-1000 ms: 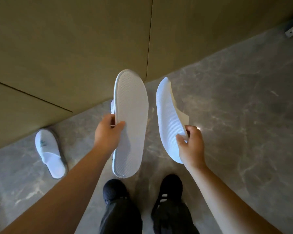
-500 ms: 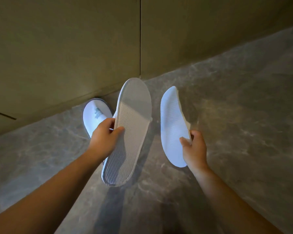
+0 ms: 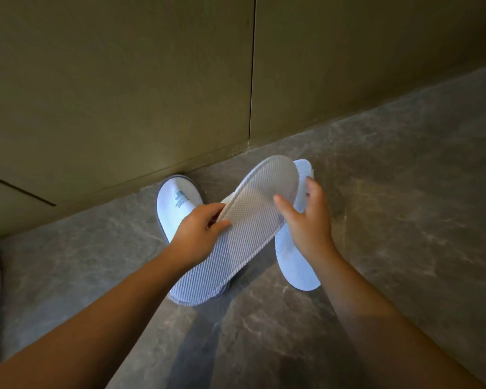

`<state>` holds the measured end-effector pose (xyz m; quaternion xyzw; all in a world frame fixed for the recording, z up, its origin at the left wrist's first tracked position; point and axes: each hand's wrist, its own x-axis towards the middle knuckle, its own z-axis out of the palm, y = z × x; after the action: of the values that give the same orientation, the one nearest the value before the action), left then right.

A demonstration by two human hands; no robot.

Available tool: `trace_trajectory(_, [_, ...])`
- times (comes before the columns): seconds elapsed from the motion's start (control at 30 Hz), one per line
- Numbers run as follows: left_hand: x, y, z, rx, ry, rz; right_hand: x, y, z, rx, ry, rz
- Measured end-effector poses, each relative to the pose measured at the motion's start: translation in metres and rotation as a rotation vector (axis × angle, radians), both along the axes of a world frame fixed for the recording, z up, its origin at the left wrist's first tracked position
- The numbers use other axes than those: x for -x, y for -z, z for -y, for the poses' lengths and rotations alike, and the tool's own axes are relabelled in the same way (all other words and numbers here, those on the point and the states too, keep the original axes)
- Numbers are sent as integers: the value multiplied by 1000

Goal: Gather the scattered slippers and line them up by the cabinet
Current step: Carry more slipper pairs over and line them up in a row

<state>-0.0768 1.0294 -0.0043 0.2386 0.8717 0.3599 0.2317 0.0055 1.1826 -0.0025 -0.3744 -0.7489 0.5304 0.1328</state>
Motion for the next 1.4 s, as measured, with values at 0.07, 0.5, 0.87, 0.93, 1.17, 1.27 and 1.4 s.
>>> trace_trajectory(0.07, [2,-4,5,9,18,-111,13,-5,0,28,-1,-8])
trace_trajectory(0.5, [-10,-9,22,38,124,-508,45,-12,27,409,92,-40])
trace_trajectory(0.87, [5,-4,18,-141,-276,-332,26,-2,5,235,-2,-148])
trace_trajectory(0.93, [12,0,18,-160,-388,-37,24,-2,4,241,-50,-154])
trace_trajectory(1.17, [14,-1,37,-225,-420,453,39,-6,17,380,-177,-176])
trace_trajectory(1.27, [16,-10,54,-217,-572,396,51,-8,34,520,-191,-183])
trace_trajectory(1.4, [18,-33,86,-195,-746,300,61,-12,78,731,-354,-71])
